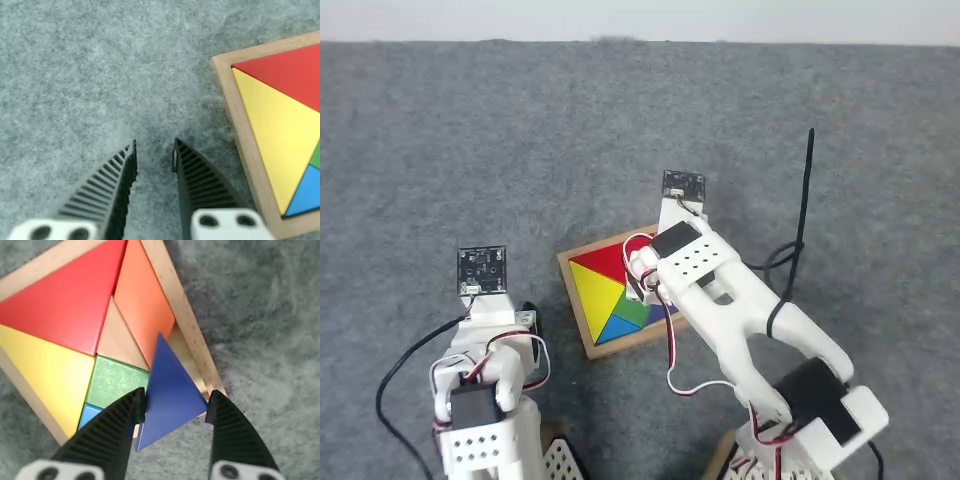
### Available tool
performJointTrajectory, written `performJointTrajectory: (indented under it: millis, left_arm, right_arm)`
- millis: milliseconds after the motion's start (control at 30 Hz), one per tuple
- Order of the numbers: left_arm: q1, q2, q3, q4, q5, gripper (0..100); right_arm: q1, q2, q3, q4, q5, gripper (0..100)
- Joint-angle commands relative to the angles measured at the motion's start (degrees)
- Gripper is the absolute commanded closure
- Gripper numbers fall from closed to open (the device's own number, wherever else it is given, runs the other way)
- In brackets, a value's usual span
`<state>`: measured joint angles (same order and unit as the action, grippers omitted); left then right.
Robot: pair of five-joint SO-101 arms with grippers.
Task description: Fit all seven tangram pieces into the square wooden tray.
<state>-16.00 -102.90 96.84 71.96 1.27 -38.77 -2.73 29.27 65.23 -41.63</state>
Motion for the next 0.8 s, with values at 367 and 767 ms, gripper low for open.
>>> performJointTrajectory:
  millis: [367,767]
  left_arm:
    - [-0.3,-0.8,-0.3,0.1,-0.3,89]
    - [-0.3,-0.8,-0.3,0.1,-0.3,89]
  right_arm:
    - [-0.3,-0.6,-2.4,0.7,1.5,70.1]
    - [1.9,-12.2,1.4,-2.1,13.0,99.0]
